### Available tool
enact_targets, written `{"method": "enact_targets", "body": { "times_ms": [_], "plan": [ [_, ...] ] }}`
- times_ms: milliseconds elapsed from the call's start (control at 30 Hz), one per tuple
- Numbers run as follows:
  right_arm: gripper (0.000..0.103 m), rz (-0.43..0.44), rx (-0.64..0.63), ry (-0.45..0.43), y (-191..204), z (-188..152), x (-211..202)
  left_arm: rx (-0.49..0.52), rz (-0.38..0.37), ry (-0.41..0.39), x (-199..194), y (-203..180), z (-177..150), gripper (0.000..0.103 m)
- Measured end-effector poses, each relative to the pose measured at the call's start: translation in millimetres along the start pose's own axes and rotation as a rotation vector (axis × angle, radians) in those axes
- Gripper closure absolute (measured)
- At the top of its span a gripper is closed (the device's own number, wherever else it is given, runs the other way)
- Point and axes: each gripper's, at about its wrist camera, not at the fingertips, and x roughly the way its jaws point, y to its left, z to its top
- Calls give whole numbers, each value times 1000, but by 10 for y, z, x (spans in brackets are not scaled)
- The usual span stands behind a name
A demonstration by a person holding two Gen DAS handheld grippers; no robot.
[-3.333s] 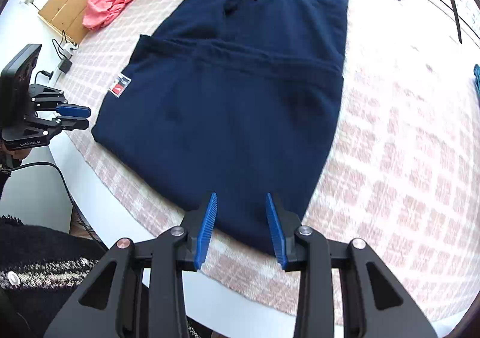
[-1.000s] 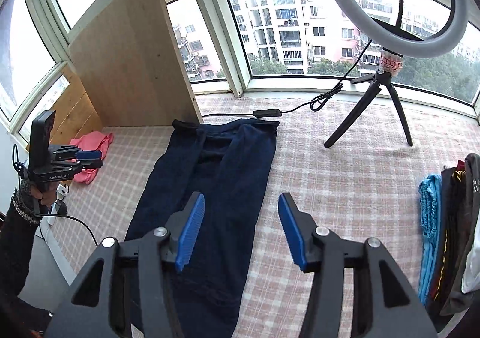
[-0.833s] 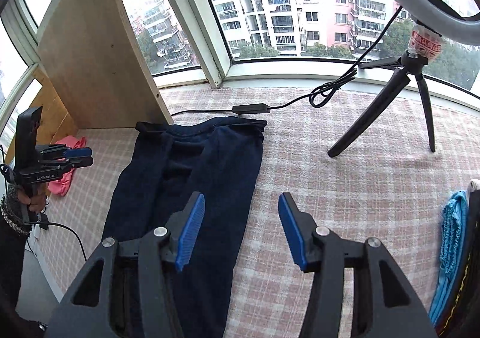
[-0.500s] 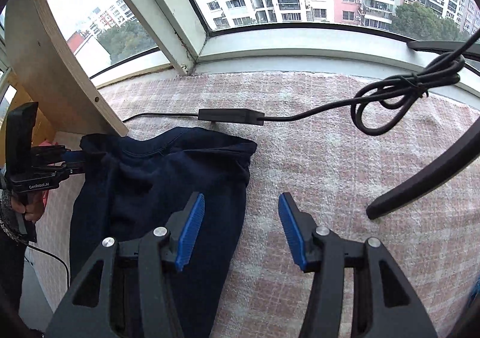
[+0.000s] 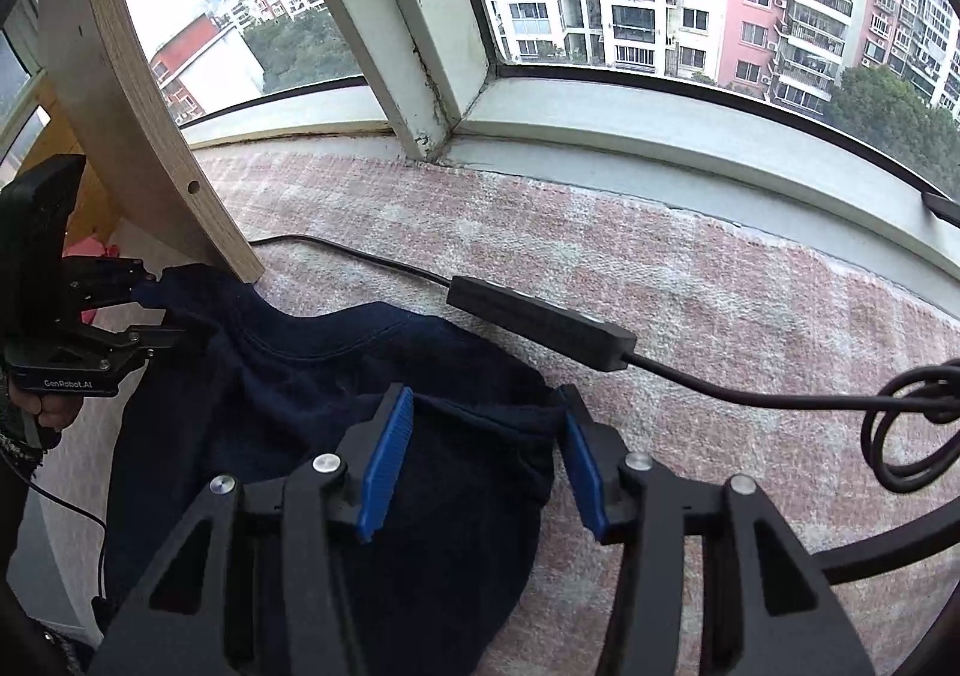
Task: Fold clothes
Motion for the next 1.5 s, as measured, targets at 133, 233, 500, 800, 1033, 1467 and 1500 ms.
{"method": "enact_targets", "body": {
  "times_ms": [133,233,500,800,1033,1467,1500],
  "plan": [
    [88,58,53,-10,-35,-12,-88,27,-23,-31,-144,-92,21,97],
    [89,104,91,-68,-8,-12,-335,58,-39,-58,-378,-214,24,97],
    [90,105,14,-158,644,-314,-1523,166,-45,-144,-1422,-686,-346,97],
    [90,91,-47,-189,1421,-1632,-2750,236,-55,-148,-2174,-1181,-1719,97],
    [90,61,50,-96,1654,-2859,-2528,228,-113,-40,-1838,-1559,-2746,97],
    [78,-88,-45,146,1688,-4034,-2324,201,-100,81,-1760,-1738,-3722,77],
    [71,-74,-26,111,1677,-3995,-2394,200,-100,50,-1829,-1751,-3677,75]
  ]
}}
